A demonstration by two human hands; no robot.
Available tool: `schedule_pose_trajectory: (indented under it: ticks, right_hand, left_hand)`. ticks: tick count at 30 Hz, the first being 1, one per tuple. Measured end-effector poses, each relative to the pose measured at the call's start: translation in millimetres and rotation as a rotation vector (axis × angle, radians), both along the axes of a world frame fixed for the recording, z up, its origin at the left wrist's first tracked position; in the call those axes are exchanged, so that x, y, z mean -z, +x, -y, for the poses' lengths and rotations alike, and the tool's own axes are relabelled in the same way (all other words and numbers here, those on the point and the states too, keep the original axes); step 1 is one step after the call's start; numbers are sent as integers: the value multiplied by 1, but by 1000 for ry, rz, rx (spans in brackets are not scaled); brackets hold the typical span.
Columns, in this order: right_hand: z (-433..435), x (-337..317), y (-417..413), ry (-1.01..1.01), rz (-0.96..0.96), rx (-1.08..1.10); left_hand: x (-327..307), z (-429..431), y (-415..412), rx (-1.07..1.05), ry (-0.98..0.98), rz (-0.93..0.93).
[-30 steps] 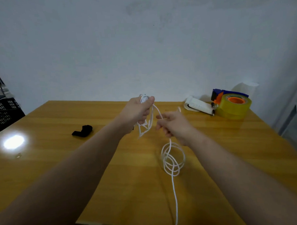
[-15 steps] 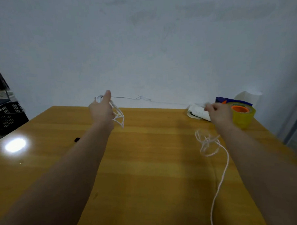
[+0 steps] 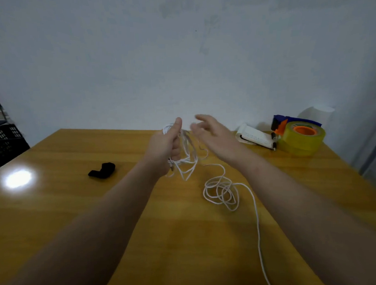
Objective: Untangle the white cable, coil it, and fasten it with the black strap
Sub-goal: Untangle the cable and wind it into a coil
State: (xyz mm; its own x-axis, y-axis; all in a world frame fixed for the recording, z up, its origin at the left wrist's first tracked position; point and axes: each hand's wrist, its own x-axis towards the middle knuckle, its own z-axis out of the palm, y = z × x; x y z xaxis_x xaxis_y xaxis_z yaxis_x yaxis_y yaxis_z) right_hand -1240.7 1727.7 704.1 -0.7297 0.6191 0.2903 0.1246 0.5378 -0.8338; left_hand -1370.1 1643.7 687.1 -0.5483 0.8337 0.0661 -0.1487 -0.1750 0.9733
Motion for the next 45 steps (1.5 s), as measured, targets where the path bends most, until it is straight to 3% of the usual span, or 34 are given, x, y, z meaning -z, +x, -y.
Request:
schedule_pose_trajectory:
  ticks: [3,8,12,15,18,23,28,31,33,37,39,40,42,43,45]
  right_hand:
    - [2,13,-5,112,50,-90]
    - [-9,14,9,-40,-106,-34]
    - [-24,-5,18,-169,-262,48]
    - [-34,-2,19,-241,-298,127]
    - [-33,18,18,-285,-311,105]
    - [-16,44,21,-265,-126,-45]
    - [-24,52,48,-315,109,-140]
    - [-31,49,63,-328,155,-136]
    - [-26,44,60,-385,77,-149]
    - [-5,29,39,-671,-316,-133]
    - [-2,28,40,-453,-233,-38]
    - [-4,27,44,-171,-65,20]
    - [-9,26,50,518,447,60]
    - [-9,25,52,731,629,25]
    - [-4,14,48,881,727,-70]
  left_hand:
    - [-10,3,6,95,4,-41]
    - [-24,17,-8,182,-17,7]
    - [-28,32,-4,494,-117,79]
    - [-35,39,12,679,45,227]
    - [-43,44,28,560,209,361]
    - [-46,35,19,275,316,456]
    - [-44,37,-24,-24,245,324]
    - [-34,35,-47,-151,267,332]
    - [-25,31,-51,-197,214,341]
    - [-11,19,-46,-176,129,344]
    - [-13,18,-45,-182,131,336]
    - [-16,19,-47,-188,138,330]
    - [-19,19,-49,-166,151,322]
    - [-21,20,-47,-138,146,323]
    - [-22,19,-35,-98,118,271]
